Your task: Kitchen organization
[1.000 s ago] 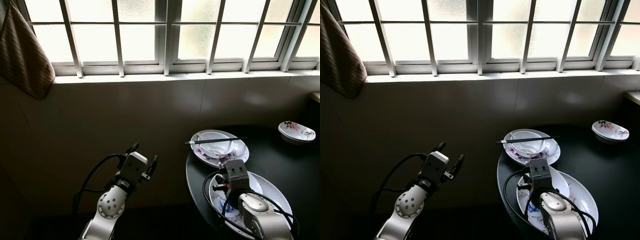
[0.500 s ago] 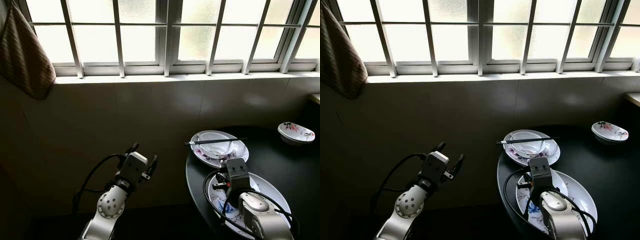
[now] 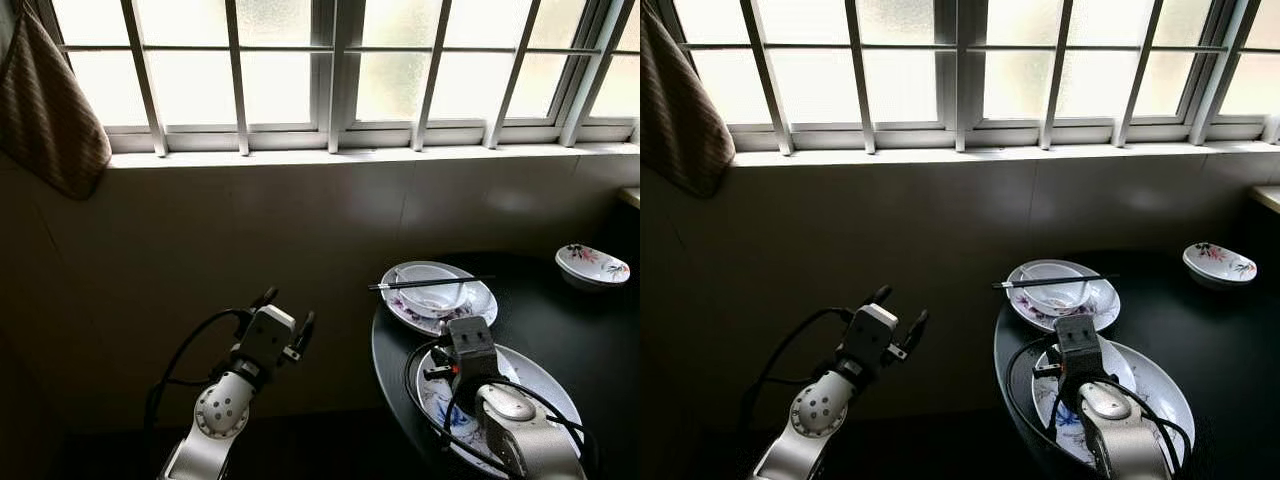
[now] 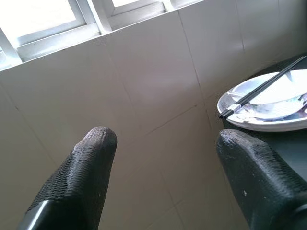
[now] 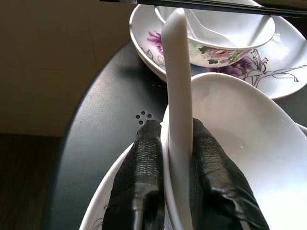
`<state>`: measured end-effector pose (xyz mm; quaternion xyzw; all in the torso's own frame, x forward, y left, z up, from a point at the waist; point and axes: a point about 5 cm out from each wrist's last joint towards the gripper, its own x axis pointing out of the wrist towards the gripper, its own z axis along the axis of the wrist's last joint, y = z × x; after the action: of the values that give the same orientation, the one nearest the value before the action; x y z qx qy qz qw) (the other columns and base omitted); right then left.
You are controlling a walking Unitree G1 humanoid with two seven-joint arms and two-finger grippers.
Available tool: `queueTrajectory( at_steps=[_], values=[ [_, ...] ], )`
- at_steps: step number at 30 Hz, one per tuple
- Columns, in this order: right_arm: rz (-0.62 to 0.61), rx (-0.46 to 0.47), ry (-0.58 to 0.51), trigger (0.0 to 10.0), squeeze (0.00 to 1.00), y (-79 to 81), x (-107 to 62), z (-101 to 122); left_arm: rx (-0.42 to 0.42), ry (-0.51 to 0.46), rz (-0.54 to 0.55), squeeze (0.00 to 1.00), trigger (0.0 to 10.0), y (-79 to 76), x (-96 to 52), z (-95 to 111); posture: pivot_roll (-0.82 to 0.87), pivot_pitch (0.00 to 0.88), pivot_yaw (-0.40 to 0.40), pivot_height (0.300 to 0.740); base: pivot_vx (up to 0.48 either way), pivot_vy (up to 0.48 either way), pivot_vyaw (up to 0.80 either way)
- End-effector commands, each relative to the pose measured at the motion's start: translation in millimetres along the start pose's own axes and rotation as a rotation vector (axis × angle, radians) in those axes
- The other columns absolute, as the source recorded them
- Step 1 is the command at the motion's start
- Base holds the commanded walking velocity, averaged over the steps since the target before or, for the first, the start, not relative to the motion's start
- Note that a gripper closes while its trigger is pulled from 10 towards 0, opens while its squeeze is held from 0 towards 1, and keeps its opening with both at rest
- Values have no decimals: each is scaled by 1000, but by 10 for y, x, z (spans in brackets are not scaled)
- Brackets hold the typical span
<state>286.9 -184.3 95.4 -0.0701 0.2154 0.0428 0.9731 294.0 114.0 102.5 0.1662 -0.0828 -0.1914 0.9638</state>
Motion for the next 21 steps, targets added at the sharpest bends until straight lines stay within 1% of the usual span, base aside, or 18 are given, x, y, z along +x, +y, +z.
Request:
queueTrajectory(
  at_steps=[1, 4, 6, 9, 14, 15, 21],
  values=[
    [-6, -2, 94, 10000, 0, 4, 20, -160, 12, 14, -14, 0, 10000, -14, -20, -44, -145, 0, -24, 740, 0, 0, 0],
    [-10, -7, 83, 10000, 0, 0, 19, -145, 11, 17, -13, 0, 10000, -17, -22, -49, -145, 0, -24, 740, 0, 0, 0],
    [-19, -52, 82, 10000, 0, -7, 21, -142, 9, 18, -13, 0, 10000, -18, -23, -54, -146, 0, -24, 740, 0, 0, 0],
    [-28, -69, 91, 10000, 0, -15, 22, -155, 9, 18, -12, 0, 10000, -15, -22, -59, -146, 0, -25, 740, 0, 0, 0],
    [-44, -68, 78, 10000, 0, -39, 13, -166, 9, 19, -9, 0, 10000, -9, -23, -64, -143, 0, -26, 740, 0, 0, 0],
    [-39, -64, 67, 10000, 1000, -37, 9, -159, 8, 19, -9, 0, 10000, -8, -26, -66, -142, 0, -26, 740, 0, 0, 0],
    [-57, -61, 29, 10000, 1000, -50, 9, -107, 9, 18, -9, 0, 10000, -9, -34, -71, -141, 0, -25, 740, 0, 0, 0]
  ],
)
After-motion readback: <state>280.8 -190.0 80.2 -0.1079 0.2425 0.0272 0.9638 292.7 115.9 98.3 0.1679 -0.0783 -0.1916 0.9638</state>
